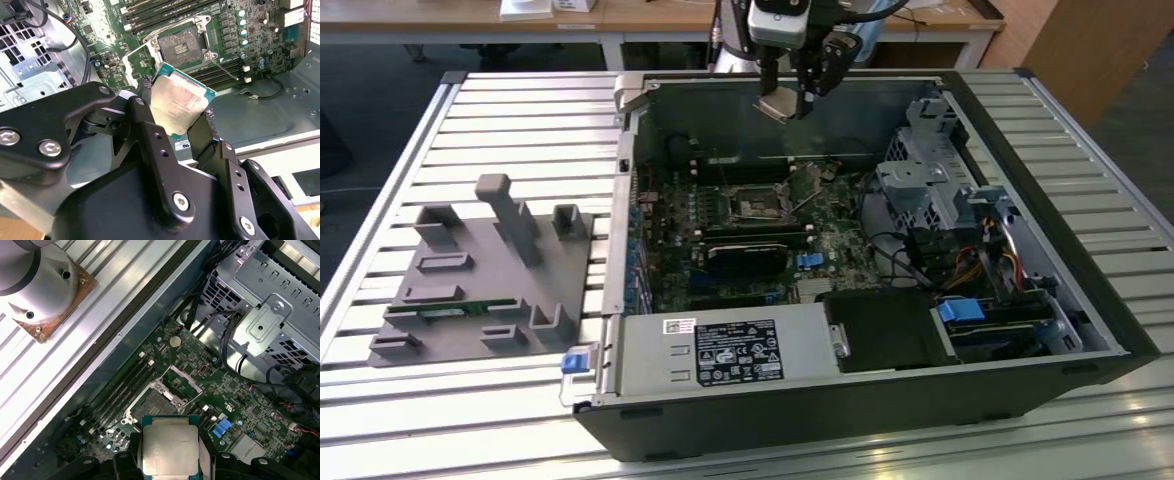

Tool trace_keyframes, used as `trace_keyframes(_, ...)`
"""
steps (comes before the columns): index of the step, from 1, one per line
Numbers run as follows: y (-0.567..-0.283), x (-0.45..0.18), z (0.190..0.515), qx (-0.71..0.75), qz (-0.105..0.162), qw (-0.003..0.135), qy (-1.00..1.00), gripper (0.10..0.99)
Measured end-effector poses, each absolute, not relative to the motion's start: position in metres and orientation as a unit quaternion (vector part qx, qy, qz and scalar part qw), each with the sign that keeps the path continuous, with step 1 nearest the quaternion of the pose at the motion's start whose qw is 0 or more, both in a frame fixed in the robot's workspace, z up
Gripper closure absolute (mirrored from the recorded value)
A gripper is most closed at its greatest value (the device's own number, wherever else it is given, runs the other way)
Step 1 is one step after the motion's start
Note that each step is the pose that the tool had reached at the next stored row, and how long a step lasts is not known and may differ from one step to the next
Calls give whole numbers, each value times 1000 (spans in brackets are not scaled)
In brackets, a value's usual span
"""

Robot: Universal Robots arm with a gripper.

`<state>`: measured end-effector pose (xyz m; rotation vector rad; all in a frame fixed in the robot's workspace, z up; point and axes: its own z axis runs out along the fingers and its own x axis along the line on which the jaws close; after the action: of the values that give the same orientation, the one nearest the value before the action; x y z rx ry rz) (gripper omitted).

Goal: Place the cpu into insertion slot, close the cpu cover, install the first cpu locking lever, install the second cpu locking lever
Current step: 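Place the cpu into insertion slot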

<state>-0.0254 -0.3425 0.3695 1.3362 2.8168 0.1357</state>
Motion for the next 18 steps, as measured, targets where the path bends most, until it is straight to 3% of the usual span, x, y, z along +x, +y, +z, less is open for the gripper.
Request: trace_keyframes(18,-342,-25,369,473,43,13,880,549)
